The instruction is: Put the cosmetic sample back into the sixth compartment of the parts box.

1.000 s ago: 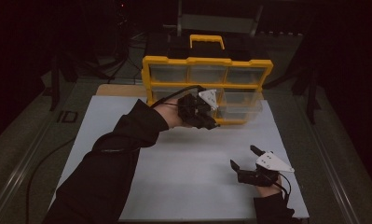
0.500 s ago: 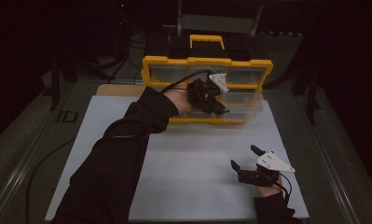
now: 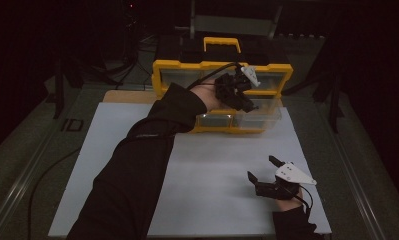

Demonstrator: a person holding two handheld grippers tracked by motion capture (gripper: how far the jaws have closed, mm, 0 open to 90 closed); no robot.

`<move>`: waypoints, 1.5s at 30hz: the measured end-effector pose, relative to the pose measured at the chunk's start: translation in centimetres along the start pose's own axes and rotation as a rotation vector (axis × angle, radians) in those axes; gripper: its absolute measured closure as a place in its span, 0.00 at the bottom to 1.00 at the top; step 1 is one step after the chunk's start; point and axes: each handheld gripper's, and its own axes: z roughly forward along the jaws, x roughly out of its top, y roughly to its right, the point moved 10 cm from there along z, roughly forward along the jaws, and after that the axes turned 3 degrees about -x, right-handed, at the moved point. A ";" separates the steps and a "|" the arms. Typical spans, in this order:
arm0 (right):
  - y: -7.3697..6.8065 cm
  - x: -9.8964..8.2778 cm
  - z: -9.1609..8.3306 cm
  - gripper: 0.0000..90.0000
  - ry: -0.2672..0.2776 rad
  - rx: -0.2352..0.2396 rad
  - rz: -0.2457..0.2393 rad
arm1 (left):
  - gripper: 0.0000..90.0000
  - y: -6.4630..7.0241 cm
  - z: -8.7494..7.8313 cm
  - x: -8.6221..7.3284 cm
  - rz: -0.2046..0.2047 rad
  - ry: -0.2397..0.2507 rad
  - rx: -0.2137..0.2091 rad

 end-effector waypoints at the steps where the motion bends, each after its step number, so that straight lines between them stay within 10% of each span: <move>1: 0.0 0.0 0.0 0.09 0.002 0.001 0.001 | 0.90 -0.3 0.3 0.5 -0.007 0.003 0.000; 20: 0.0 0.0 0.0 0.09 0.005 0.013 0.004 | 0.90 -4.0 4.5 1.2 -0.097 -0.023 0.056; 45: 0.1 0.0 -0.1 0.09 0.005 0.011 0.004 | 0.90 -5.4 8.0 0.2 -0.167 -0.093 0.083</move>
